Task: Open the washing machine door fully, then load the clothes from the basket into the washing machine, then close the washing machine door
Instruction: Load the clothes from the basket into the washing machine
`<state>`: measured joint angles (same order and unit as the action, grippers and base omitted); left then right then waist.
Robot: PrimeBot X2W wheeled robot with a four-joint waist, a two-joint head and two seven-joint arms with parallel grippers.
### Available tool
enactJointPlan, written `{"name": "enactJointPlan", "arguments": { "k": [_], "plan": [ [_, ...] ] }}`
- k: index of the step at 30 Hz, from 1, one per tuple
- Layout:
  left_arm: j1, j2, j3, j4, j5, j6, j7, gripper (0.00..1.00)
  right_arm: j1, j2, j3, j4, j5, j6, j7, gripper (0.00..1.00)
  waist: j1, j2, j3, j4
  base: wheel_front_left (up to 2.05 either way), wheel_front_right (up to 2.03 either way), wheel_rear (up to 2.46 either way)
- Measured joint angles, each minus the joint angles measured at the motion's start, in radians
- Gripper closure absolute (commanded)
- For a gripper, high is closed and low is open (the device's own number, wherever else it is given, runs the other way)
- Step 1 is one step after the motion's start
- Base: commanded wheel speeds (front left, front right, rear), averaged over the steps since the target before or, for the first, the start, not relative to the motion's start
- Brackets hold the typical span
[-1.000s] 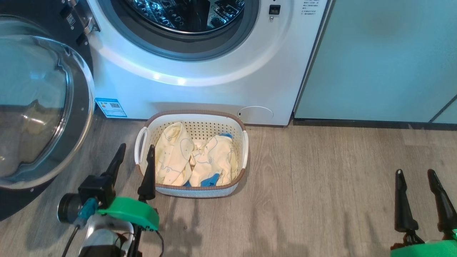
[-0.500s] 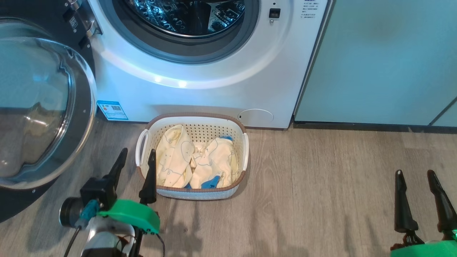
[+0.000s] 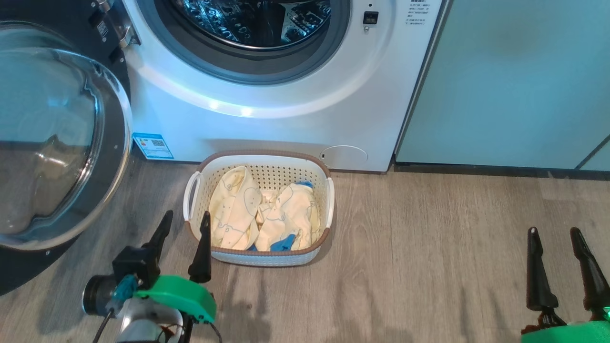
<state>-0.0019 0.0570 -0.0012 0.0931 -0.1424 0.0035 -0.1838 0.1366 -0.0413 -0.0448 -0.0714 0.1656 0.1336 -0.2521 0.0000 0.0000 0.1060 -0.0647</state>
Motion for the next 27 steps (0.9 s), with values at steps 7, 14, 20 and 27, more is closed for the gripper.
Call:
{"name": "enactJointPlan", "arguments": {
  "k": [7, 14, 20, 27],
  "plan": [
    [0.002, 0.003, -0.003, -0.007, 0.0, 0.008, 0.0, 0.0, 0.001, 0.0, 0.0, 0.001, 0.0, 0.0, 0.0, 0.0, -0.0001, 0.0, -0.001, -0.003, 1.17, -1.17, 0.0],
    [0.002, 0.009, -0.01, -0.016, 0.0, 0.008, 0.0, 0.0, 0.001, 0.001, 0.0, 0.001, 0.0, 0.0, 0.0, 0.0, 0.0, 0.0, 0.007, -0.004, 2.0, -2.0, 0.0],
    [0.0, 0.018, -0.026, -0.024, 0.0, 0.008, 0.0, 0.0, -0.001, 0.001, 0.0, 0.001, 0.003, 0.0, 0.0, 0.0, 0.0001, 0.0, 0.019, -0.002, 1.59, -1.59, 0.0],
    [-0.004, 0.024, -0.031, -0.024, 0.0, 0.009, -0.002, 0.0, -0.006, 0.002, 0.0, 0.001, 0.003, 0.0, 0.0, 0.0, 0.0, 0.0, 0.027, 0.001, 0.71, -0.71, 0.0]
  ]
}}
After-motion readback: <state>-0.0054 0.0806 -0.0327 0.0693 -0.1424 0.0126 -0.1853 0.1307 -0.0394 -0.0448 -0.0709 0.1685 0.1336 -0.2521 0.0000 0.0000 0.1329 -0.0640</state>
